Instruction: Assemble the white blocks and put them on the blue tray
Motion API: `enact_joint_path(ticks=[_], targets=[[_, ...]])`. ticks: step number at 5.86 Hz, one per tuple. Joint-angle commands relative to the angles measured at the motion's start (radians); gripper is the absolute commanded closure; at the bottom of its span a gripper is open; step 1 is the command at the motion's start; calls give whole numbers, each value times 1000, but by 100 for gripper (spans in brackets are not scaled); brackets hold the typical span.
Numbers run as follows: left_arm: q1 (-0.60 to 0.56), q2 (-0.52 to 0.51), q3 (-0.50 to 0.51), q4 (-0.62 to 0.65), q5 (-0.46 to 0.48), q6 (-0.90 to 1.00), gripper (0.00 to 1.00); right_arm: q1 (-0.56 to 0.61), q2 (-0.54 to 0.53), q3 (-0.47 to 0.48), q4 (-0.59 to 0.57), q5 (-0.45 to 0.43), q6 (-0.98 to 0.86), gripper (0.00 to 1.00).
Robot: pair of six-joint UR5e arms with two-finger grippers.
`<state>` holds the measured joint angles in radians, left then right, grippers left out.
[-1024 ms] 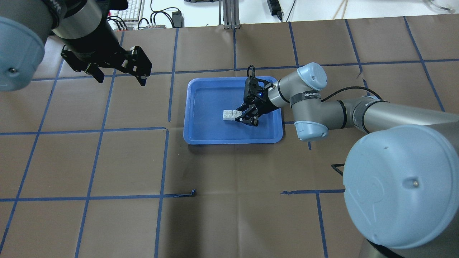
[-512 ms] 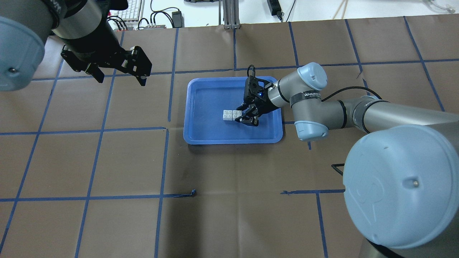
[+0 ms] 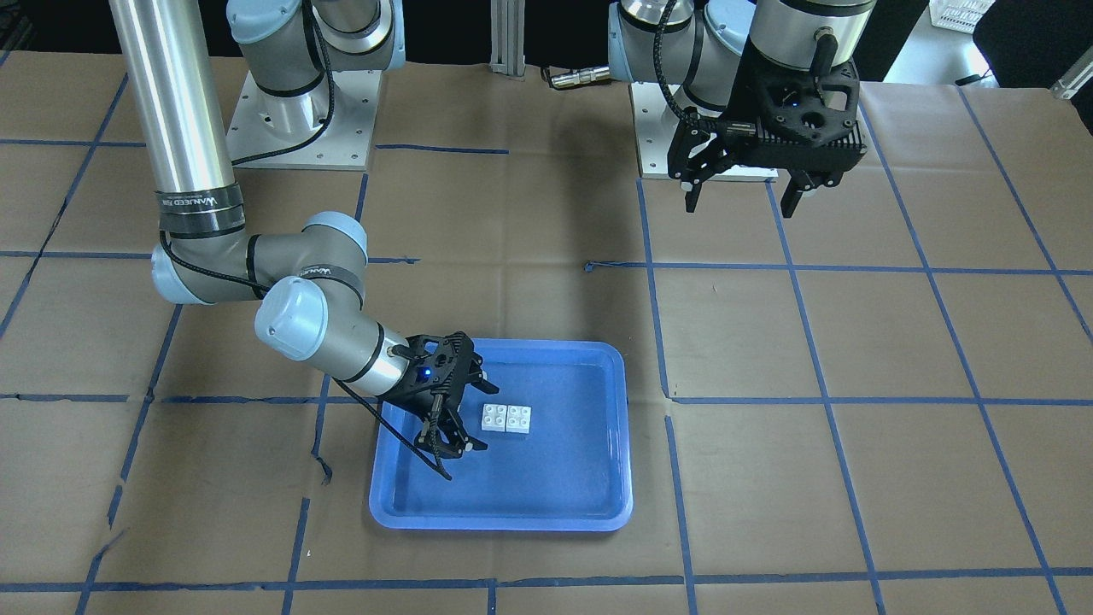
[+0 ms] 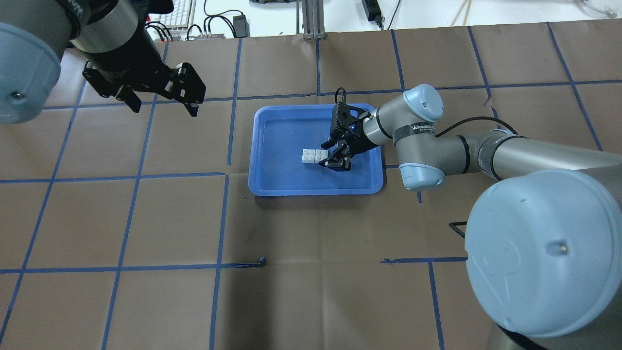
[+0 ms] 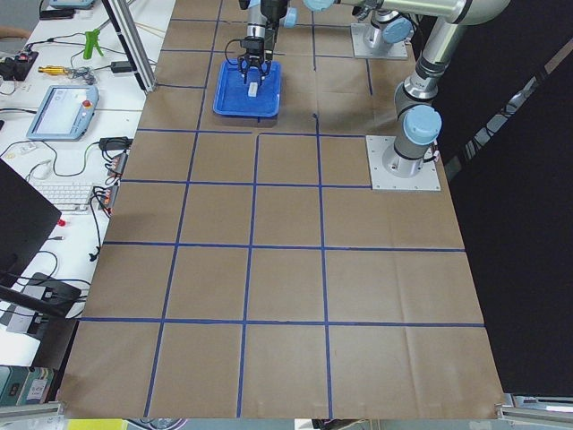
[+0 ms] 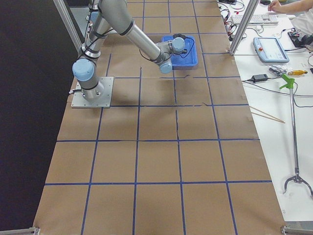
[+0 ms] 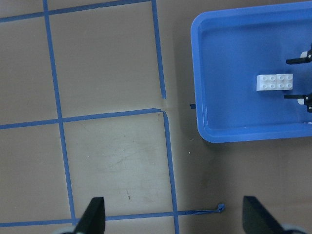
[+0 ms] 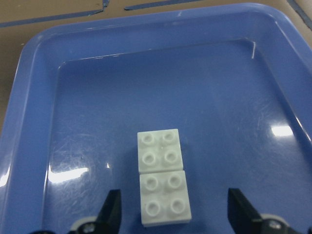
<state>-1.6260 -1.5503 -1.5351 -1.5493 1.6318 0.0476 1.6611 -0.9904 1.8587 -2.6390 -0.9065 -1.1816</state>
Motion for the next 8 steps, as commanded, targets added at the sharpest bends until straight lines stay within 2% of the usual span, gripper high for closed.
enact_joint_path(ticks=[1,2,3,5,7,8], targets=[[0,-1,0,2,0,0,1,-10,-80,-60,186,-105,77,0],[0,-1,1,2,0,0,1,-17,-164,-129,422,-194,114,0],[0,1,1,2,0,0,1,-23,-215,-197,589,-339,270,0],[0,1,1,2,0,0,1,-65,-324,-220,692,-507,562,0],[0,-1,1,2,0,0,1,-139,-494,-271,991,-600,803,0],[0,-1,1,2,0,0,1,-141,-519,-339,1130,-644,997,0]])
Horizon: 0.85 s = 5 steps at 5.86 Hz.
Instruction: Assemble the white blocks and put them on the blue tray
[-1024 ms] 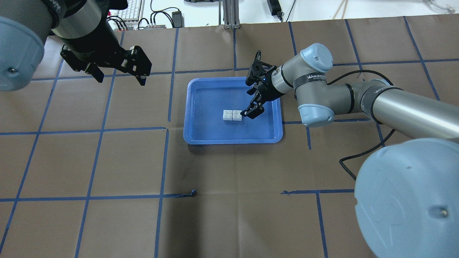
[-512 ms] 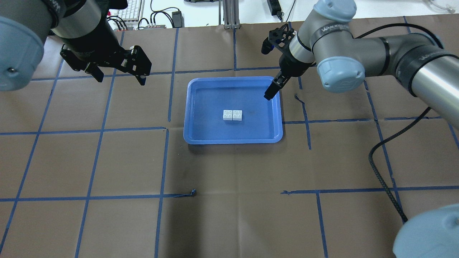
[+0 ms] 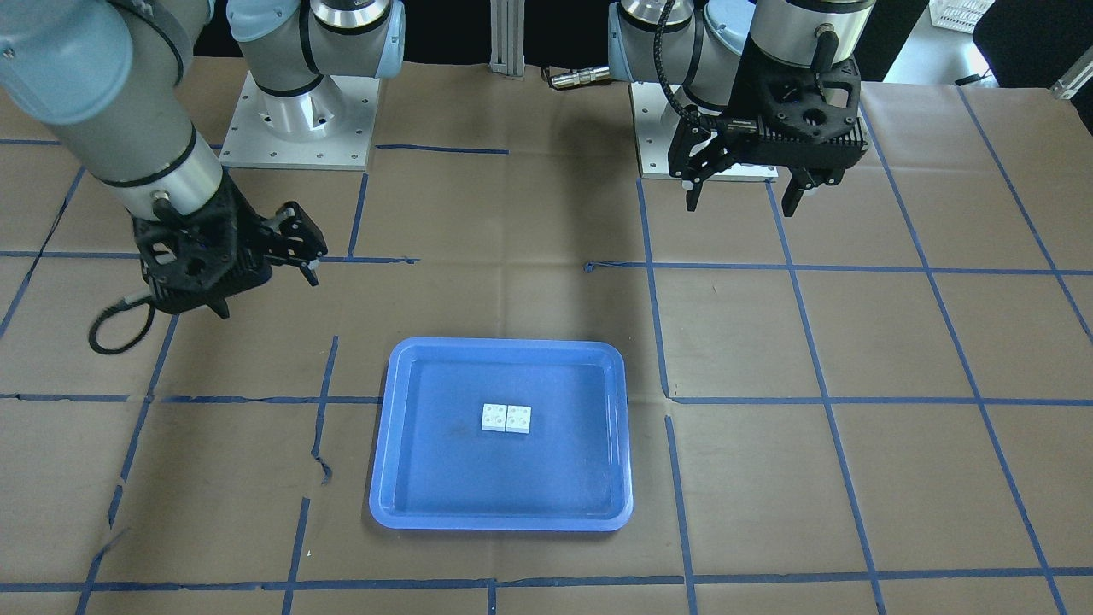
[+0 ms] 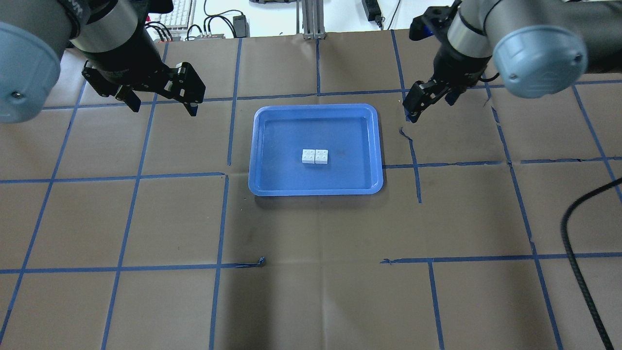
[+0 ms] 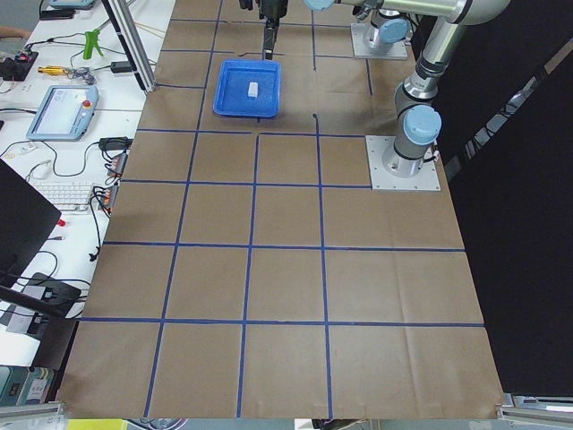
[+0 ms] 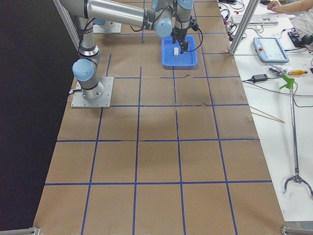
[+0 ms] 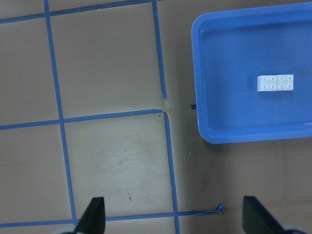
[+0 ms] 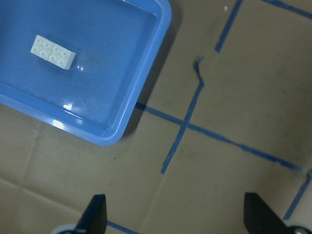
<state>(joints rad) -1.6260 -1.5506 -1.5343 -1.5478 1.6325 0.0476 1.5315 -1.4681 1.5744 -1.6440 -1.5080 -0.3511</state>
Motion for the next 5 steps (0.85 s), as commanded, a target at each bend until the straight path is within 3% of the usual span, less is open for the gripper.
enact_joint_path(ticks=[1,2,5], targets=[[0,1,-1,0,0,0,1,5,-53,-120,235,-40,384,0],[0,1,-1,0,0,0,1,60,-57,-134,255,-44,455,0],[0,1,0,2,1,0,1,62,-49,-131,253,-46,452,0]])
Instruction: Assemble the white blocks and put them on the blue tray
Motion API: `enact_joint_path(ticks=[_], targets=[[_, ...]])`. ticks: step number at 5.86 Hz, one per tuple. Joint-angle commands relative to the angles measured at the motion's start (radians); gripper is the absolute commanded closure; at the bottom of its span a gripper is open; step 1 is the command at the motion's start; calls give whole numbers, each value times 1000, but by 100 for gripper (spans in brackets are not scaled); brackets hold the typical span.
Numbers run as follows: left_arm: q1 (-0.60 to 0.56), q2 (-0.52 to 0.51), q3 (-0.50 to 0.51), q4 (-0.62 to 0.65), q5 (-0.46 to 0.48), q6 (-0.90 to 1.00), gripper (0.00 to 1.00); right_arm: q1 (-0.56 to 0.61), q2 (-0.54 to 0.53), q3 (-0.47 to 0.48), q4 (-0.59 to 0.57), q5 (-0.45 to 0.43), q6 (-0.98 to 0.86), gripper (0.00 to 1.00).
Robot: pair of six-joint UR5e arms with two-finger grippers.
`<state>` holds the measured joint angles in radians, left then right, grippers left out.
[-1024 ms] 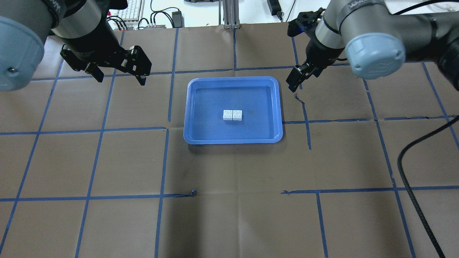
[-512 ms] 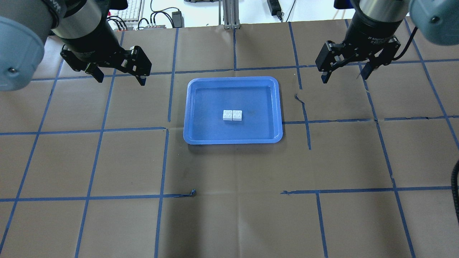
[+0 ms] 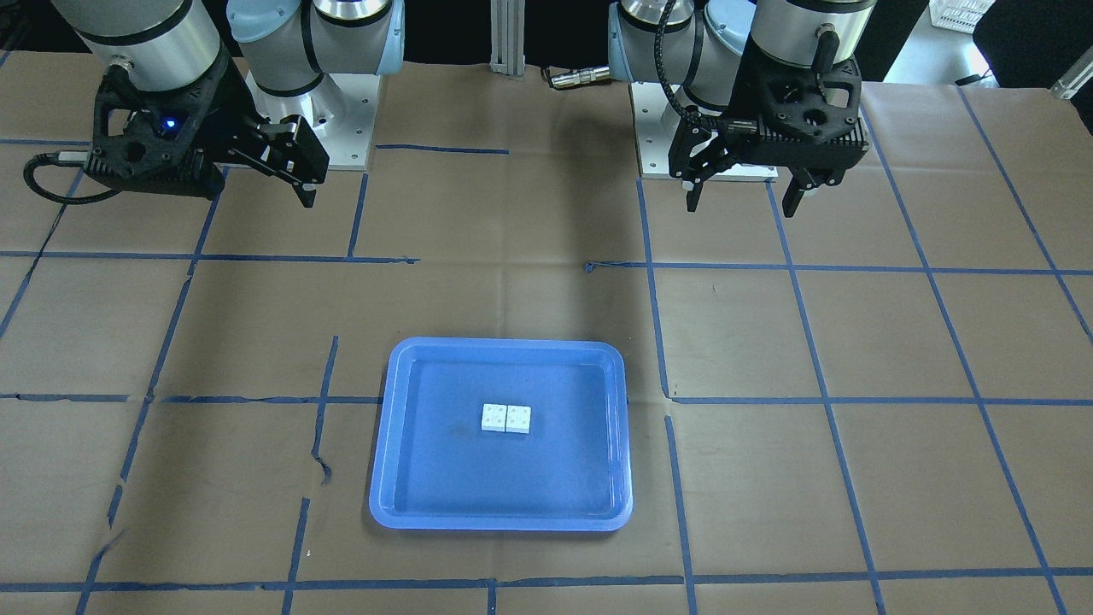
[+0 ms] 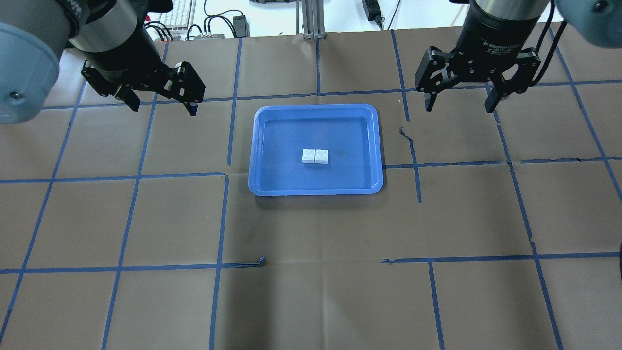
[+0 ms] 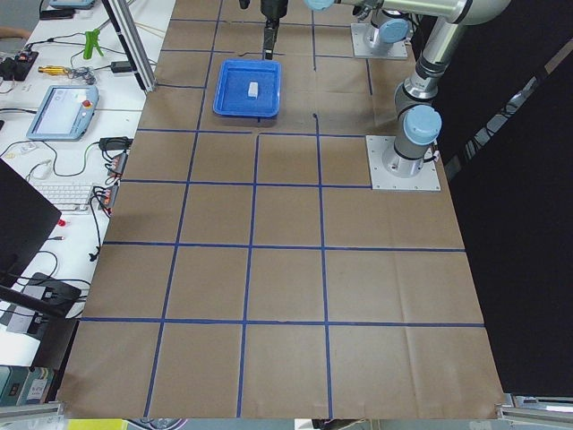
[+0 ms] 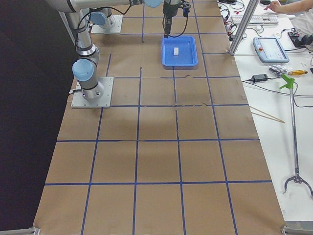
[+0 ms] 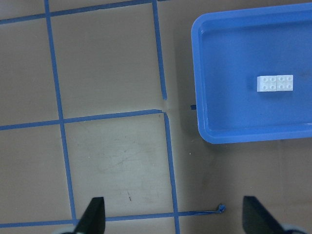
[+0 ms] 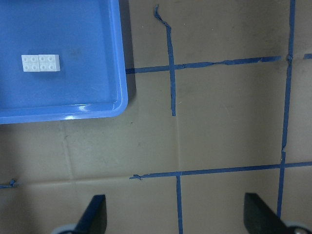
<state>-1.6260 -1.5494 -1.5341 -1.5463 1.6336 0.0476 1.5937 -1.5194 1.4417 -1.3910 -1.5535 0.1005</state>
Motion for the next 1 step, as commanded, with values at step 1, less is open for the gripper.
enact_joint_path(ticks=[1], targets=[[0,0,-1,0,-1,0,1,0,4,5,-5,1,1,0]])
